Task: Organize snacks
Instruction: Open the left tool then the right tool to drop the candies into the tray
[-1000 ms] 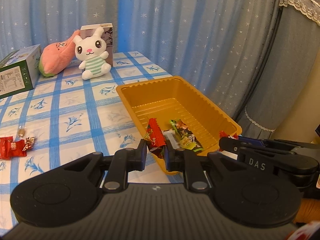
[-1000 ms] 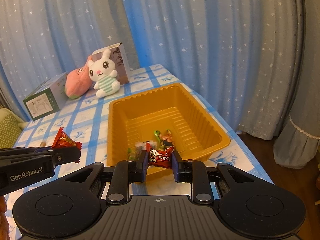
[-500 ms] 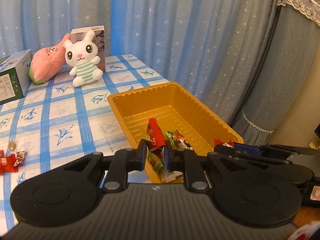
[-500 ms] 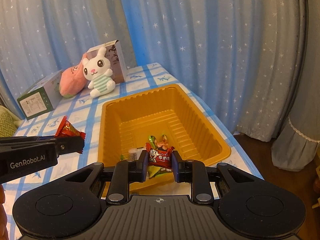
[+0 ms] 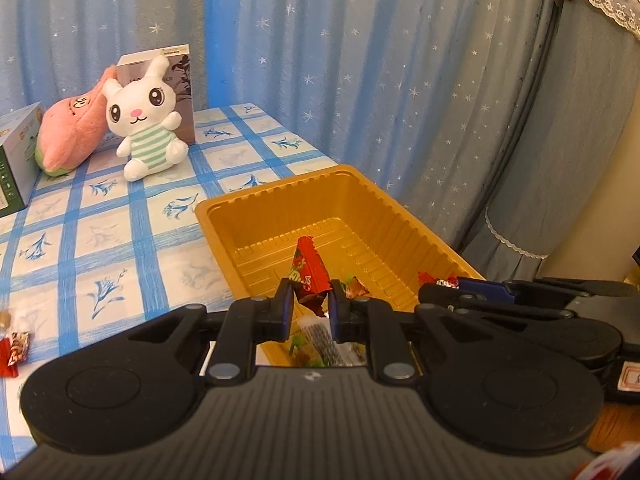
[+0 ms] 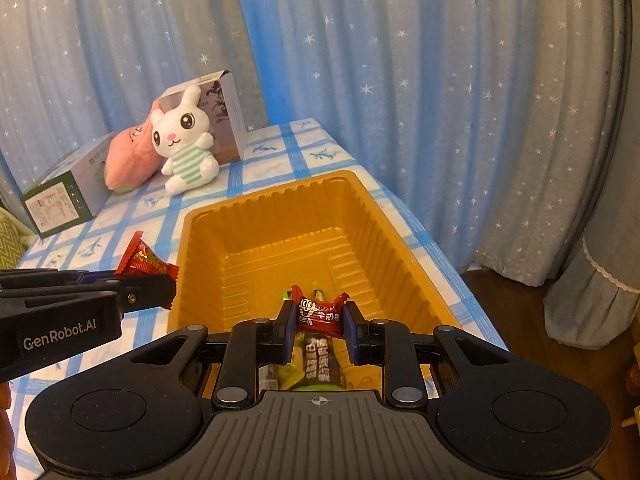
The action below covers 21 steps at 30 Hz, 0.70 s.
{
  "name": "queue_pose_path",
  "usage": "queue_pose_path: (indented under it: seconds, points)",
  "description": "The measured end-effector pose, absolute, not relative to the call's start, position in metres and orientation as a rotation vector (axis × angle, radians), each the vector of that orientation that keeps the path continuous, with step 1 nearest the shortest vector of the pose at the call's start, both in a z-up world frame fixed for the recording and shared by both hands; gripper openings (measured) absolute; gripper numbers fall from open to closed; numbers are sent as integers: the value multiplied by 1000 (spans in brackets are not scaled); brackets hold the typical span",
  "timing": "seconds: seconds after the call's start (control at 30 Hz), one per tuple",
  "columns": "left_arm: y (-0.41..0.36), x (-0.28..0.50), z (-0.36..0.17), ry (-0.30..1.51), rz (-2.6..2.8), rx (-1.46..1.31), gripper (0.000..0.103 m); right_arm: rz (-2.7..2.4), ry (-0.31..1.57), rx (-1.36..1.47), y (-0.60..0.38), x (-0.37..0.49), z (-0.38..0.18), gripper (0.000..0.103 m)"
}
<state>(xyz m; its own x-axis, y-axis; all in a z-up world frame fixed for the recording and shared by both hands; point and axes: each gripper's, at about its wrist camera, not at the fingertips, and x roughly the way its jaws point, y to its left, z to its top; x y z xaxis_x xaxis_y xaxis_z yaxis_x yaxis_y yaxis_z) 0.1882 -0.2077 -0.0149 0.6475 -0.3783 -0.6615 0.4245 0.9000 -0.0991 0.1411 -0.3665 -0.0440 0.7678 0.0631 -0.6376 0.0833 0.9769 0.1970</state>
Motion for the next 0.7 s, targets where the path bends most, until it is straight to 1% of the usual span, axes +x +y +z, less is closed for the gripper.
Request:
queue_pose_path:
  seconds: [0.3,0.33,0.37,0.4,0.43,0.7]
  points:
    - [-219,210,-22,751,-480,77,16,-16,714,230,-373,155,-53,25]
    - [-220,212,-23,755,-491,74,17,-17,716,231,-374,156,-54,25]
    - [-221,213,-24,757,-495,74,21,-18,718,235,-374,156,-54,25]
    - [-222,213,-25,753,-493,80,26,-18,719,240,-375,156,-55,25]
    - [-221,212,-25,749,-486,85,35,-19,720,243,-375,156,-55,25]
    - [-196,199,-27,751,-425,44,36,-18,715,250,-375,155,-54,25]
